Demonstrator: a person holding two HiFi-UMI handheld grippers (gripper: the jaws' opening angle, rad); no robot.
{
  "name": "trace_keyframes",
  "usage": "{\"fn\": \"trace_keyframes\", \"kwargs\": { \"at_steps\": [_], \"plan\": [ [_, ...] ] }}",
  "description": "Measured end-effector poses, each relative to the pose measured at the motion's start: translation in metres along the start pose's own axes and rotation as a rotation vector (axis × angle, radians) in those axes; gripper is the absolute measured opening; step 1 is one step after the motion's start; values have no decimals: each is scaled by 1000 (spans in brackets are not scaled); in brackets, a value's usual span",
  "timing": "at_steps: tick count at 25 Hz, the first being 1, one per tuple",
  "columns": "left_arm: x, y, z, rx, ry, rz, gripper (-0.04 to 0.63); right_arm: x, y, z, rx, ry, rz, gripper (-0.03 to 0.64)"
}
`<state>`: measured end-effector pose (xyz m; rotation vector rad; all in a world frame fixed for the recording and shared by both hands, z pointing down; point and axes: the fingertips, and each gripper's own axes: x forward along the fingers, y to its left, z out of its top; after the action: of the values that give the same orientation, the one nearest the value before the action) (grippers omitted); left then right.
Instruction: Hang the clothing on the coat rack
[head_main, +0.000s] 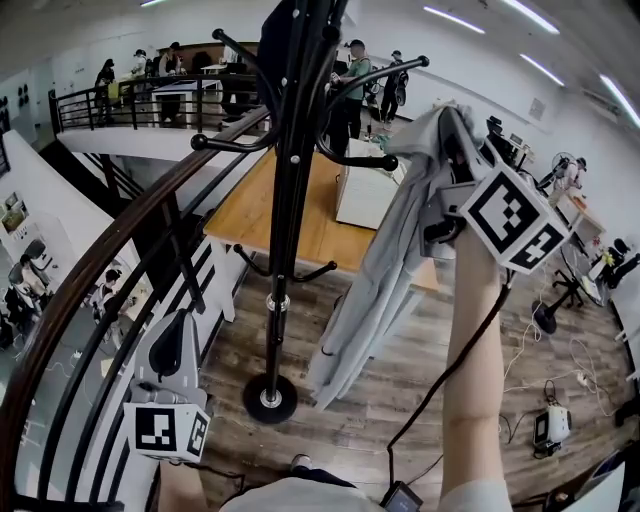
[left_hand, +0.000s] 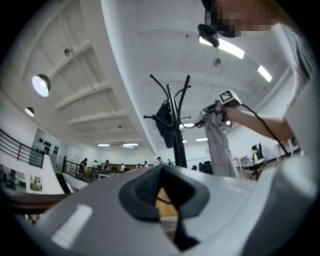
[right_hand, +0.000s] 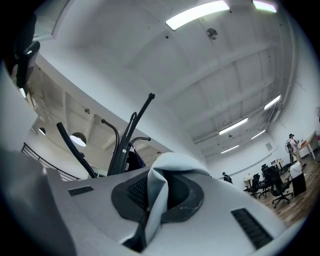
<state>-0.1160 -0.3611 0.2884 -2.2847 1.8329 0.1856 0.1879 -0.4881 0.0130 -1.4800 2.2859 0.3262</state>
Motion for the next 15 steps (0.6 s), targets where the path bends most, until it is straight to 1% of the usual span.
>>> {"fn": "trace_keyframes", "kwargs": {
  "at_steps": [6, 15],
  "plan": [
    [-5, 4, 0, 2, 2, 17, 9, -5, 14, 0, -23, 7, 36, 8],
    [-4, 4, 1, -3, 0, -2, 9, -18, 35, -14, -63, 68, 87, 8]
  ]
}}
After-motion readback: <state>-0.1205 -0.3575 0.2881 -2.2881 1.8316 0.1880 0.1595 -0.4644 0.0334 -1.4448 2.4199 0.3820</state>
